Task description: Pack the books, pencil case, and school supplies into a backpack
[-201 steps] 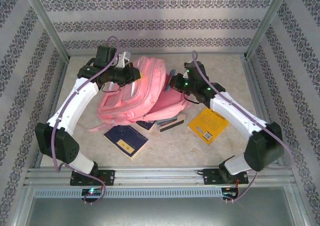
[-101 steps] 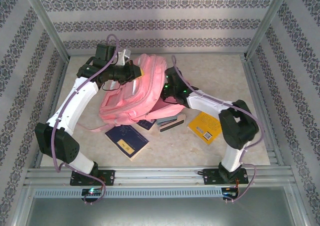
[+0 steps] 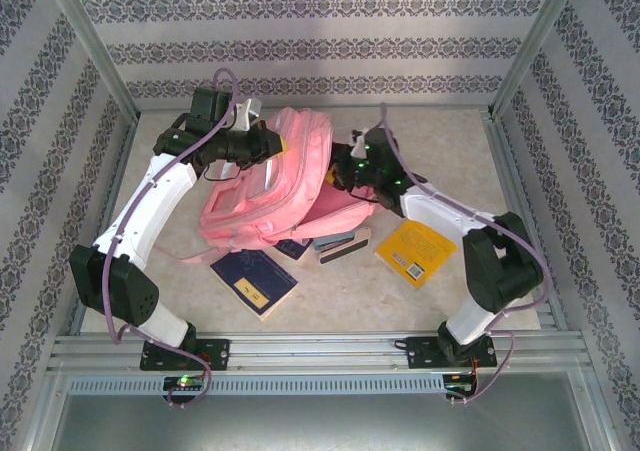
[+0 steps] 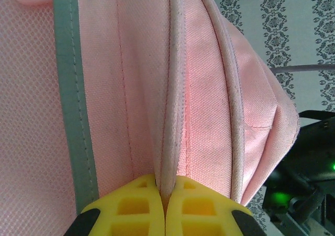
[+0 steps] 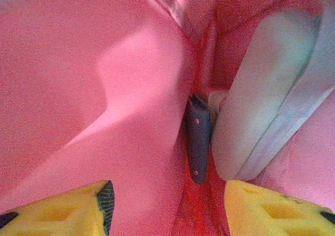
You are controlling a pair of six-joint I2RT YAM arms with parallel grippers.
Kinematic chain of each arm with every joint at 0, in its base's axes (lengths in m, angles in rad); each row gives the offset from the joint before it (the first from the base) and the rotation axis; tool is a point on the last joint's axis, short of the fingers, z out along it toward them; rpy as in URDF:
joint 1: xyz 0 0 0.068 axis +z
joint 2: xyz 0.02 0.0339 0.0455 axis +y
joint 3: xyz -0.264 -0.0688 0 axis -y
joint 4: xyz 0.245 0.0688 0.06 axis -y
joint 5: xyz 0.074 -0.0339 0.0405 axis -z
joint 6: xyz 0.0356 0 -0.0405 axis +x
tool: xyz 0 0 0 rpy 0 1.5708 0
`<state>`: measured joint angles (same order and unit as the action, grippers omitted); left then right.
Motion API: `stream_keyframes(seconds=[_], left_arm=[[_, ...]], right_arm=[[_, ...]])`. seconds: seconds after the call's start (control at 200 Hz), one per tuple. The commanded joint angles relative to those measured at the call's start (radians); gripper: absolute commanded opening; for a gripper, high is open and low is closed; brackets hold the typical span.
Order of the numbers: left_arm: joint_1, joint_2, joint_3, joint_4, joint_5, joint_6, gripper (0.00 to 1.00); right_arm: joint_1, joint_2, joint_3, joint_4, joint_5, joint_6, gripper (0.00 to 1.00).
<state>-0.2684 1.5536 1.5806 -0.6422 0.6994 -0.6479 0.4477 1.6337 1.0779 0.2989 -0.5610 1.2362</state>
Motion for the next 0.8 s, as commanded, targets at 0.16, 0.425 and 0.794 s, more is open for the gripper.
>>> stream_keyframes(seconds=[0.16,0.425,0.794], left_arm=[[-0.009,-0.007,0.029,0.098,0.069,0.002,0.06],[-0.016,0.003,0.212,-0.123,-0.133,0.049,0.55],[-0.258,0.297,0.744,-0.615,-0.483,0.174,0.69]], right_arm=[[0.03,0.111,0.086,0.381,-0.258,0.204,0.4],[0.068,0.134,0.151,0.434,-0.219,0.26,0.28],[0.075,0.126,0.168,0.36,-0.194,0.208,0.24]])
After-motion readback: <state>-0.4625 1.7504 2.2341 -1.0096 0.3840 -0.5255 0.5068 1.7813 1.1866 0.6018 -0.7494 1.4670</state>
